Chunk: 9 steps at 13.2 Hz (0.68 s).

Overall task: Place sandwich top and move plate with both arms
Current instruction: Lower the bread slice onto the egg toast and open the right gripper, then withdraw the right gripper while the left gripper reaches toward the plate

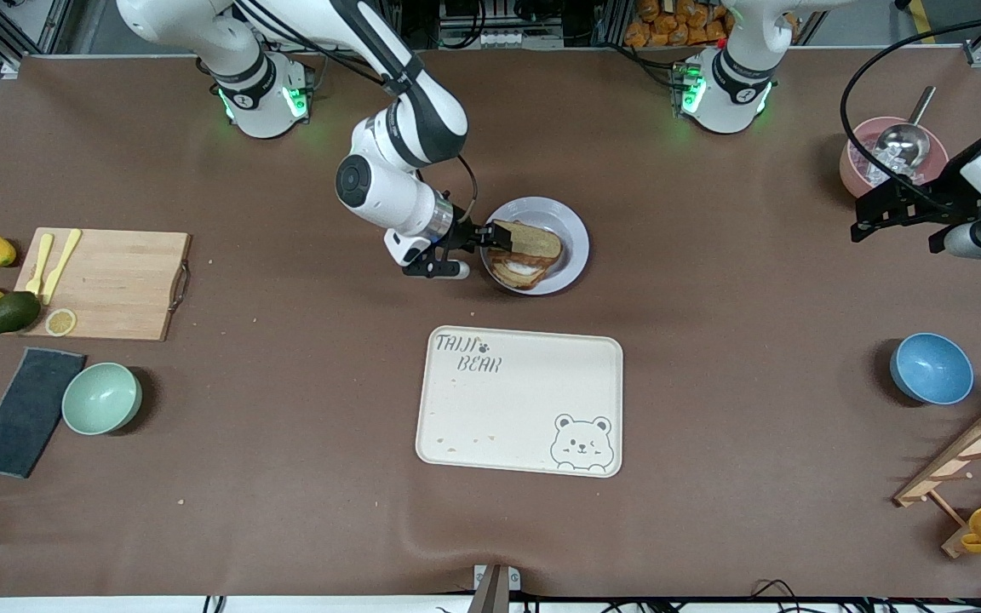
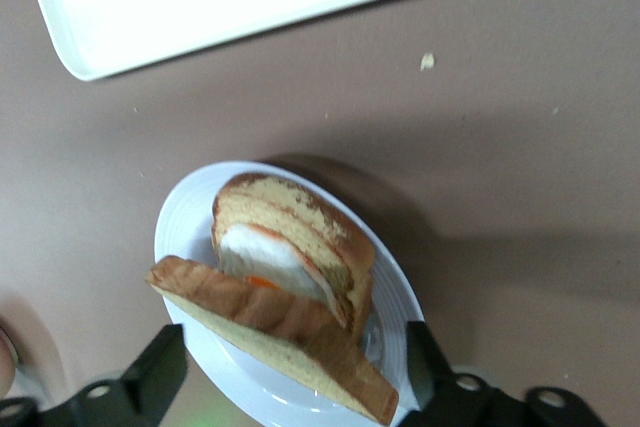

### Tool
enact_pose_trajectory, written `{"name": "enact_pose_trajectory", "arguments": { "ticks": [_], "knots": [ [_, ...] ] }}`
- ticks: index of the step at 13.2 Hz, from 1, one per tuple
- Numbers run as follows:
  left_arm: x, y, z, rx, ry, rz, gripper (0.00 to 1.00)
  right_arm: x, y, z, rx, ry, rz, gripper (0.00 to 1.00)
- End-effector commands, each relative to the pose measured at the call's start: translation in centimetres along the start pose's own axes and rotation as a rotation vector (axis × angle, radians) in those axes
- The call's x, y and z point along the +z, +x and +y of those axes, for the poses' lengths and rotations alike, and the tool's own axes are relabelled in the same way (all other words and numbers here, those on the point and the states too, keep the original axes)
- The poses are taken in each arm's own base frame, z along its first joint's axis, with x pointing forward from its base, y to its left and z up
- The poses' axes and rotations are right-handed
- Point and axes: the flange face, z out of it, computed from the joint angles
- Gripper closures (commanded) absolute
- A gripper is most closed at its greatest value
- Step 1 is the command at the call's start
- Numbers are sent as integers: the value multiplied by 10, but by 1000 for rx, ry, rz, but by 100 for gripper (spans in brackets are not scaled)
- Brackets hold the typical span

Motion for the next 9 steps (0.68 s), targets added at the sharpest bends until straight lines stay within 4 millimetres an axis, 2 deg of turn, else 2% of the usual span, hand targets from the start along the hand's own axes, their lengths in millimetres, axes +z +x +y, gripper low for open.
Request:
{"name": "enact_pose_trajectory", "arguments": {
  "ticks": [1,5,7,9],
  "knots": [
    [0,2,-1,-13,-6,7,0,-23,30,7,25,11,23,0],
    [0,2,0,-13,-8,7,0,-71,80,23,60,21,28,0],
    [0,2,0,-13,-11,5,0,-104,109,42,35,-50,14,0],
    [5,2,0,-13,-18,-4,0,-150,137,72,44,-110,0,0]
  ]
}}
